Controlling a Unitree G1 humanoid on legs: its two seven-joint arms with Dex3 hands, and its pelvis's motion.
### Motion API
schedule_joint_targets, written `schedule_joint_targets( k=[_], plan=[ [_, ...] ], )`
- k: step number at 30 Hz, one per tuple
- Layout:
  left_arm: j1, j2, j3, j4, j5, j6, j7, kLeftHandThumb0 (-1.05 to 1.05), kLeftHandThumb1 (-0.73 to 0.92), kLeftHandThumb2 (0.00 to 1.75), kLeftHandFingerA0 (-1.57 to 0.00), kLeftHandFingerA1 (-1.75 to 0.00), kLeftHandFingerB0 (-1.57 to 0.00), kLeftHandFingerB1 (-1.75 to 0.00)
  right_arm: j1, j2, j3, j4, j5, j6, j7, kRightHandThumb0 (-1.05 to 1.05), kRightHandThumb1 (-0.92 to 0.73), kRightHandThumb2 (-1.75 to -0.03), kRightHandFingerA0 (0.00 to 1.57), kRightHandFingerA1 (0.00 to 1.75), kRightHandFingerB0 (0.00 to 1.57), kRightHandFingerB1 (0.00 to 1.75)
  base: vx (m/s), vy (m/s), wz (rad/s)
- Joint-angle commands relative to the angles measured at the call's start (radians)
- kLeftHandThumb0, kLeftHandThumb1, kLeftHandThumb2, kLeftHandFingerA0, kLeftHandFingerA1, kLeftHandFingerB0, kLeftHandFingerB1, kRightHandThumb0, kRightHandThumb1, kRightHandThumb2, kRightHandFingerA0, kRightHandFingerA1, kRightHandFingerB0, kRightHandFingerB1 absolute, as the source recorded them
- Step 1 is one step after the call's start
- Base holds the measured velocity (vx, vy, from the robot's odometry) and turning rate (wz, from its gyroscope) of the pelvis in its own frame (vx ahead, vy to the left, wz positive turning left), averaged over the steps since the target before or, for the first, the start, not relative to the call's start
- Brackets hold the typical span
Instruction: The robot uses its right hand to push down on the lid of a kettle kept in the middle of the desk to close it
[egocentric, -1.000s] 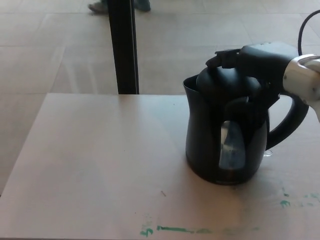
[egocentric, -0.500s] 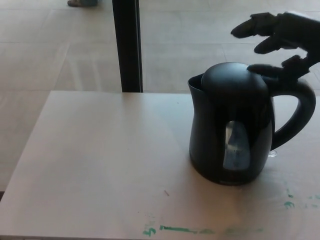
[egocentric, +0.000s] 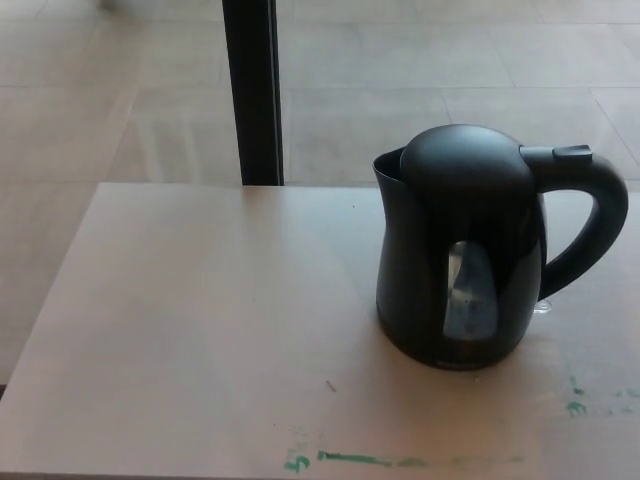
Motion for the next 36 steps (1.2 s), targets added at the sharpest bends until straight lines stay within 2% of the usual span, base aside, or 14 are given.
schedule_joint_targets(
  k=[1, 4, 5, 6, 13, 17, 19, 20, 25, 28, 29, 31, 32, 36],
  plan=[
    [0.019, 0.016, 0.015, 0.009, -0.020, 0.010, -0.006, -0.67, 0.49, 0.87, -0.50, -0.62, -0.27, -0.48, 0.400, -0.046, -0.467, -0.026, 0.240, -0.001, -0.050, -0.80, -0.75, -0.63, 0.39, 0.50, 0.29, 0.34, 0.00, 0.000, 0.00],
    [0.021, 0.018, 0.005, 0.013, -0.009, -0.001, -0.013, -0.66, 0.63, 0.60, -0.56, -0.52, -0.33, -0.34, 0.504, 0.021, -0.592, -0.004, 0.283, -0.028, -0.111, -0.81, -0.59, -0.96, 0.39, 0.59, 0.26, 0.48, 0.00, 0.000, 0.00],
    [0.020, 0.018, 0.008, 0.011, -0.013, 0.005, -0.010, -0.65, 0.63, 0.59, -0.55, -0.52, -0.33, -0.35, 0.528, 0.029, -0.607, 0.021, 0.288, -0.053, -0.117, -0.73, -0.73, -0.62, 0.38, 0.47, 0.29, 0.34, 0.00, 0.000, 0.00],
    [0.018, 0.018, 0.014, 0.009, -0.020, 0.017, -0.008, -0.66, 0.50, 0.87, -0.49, -0.61, -0.24, -0.47, 0.563, 0.041, -0.623, 0.052, 0.286, -0.091, -0.131, -0.76, -0.59, -0.96, 0.40, 0.59, 0.27, 0.48, 0.00, 0.000, 0.00],
    [0.014, 0.018, 0.006, 0.000, -0.012, 0.010, 0.002, -0.65, 0.65, 0.60, -0.55, -0.52, -0.35, -0.34, 0.790, 0.298, -0.804, 0.080, 0.329, -0.311, -0.337, -0.66, -0.74, -0.62, 0.48, 0.44, 0.34, 0.33, 0.00, 0.000, 0.00],
    [0.004, 0.014, 0.006, 0.010, -0.010, -0.003, 0.008, -0.70, 0.52, 0.89, -0.50, -0.61, -0.27, -0.46, 0.834, 0.385, -0.858, 0.162, 0.369, -0.310, -0.388, -0.57, -0.73, -0.62, 0.45, 0.43, 0.29, 0.32, 0.00, 0.000, 0.00],
    [0.001, 0.013, 0.007, 0.016, -0.010, -0.005, 0.006, -0.65, 0.64, 0.60, -0.55, -0.54, -0.36, -0.34, 0.851, 0.417, -0.867, 0.156, 0.373, -0.310, -0.395, -0.56, -0.71, -0.62, 0.41, 0.42, 0.26, 0.32, 0.00, 0.000, 0.00],
    [0.001, 0.012, 0.006, 0.018, -0.009, -0.006, 0.008, -0.68, 0.52, 0.90, -0.50, -0.62, -0.28, -0.47, 0.859, 0.427, -0.870, 0.167, 0.369, -0.323, -0.406, -0.55, -0.72, -0.62, 0.41, 0.42, 0.26, 0.32, 0.00, 0.000, 0.00],
    [0.015, 0.007, 0.001, -0.001, -0.008, -0.002, 0.005, -0.65, 0.65, 0.60, -0.55, -0.52, -0.36, -0.35, 0.871, 0.475, -0.899, 0.249, 0.404, -0.336, -0.418, -0.66, -0.59, -0.89, 0.32, 0.53, 0.21, 0.45, 0.00, 0.000, 0.00],
    [-0.013, 0.011, -0.002, 0.010, -0.002, 0.001, 0.020, -0.69, 0.52, 0.89, -0.50, -0.61, -0.23, -0.45, 0.860, 0.505, -0.888, 0.240, 0.403, -0.317, -0.442, -0.66, -0.74, -0.62, 0.37, 0.43, 0.26, 0.31, 0.00, 0.000, 0.00],
    [-0.015, 0.013, 0.001, 0.020, -0.004, -0.003, 0.019, -0.68, 0.52, 0.88, -0.46, -0.57, -0.26, -0.46, 0.849, 0.497, -0.891, 0.267, 0.415, -0.294, -0.443, -0.71, -0.59, -0.93, 0.30, 0.52, 0.15, 0.43, 0.00, 0.000, 0.00],
    [-0.010, 0.016, 0.007, 0.016, -0.011, 0.006, 0.014, -0.71, 0.53, 0.88, -0.48, -0.59, -0.27, -0.46, 0.832, 0.508, -0.928, 0.283, 0.465, -0.266, -0.466, -0.73, -0.74, -0.63, 0.41, 0.43, 0.22, 0.31, 0.00, 0.000, 0.00],
    [-0.007, 0.016, 0.013, 0.012, -0.017, 0.004, 0.012, -0.64, 0.63, 0.59, -0.54, -0.53, -0.34, -0.34, 0.841, 0.512, -0.932, 0.287, 0.470, -0.268, -0.468, -0.80, -0.62, -0.96, 0.38, 0.56, 0.16, 0.45, 0.00, 0.000, 0.00],
    [-0.010, 0.019, 0.001, 0.018, -0.002, 0.006, 0.019, -0.67, 0.64, 0.60, -0.54, -0.53, -0.36, -0.34, 0.858, 0.495, -0.920, 0.338, 0.452, -0.280, -0.499, -0.74, -0.77, -0.63, 0.49, 0.49, 0.23, 0.33, 0.00, 0.000, 0.00]
  ],
)
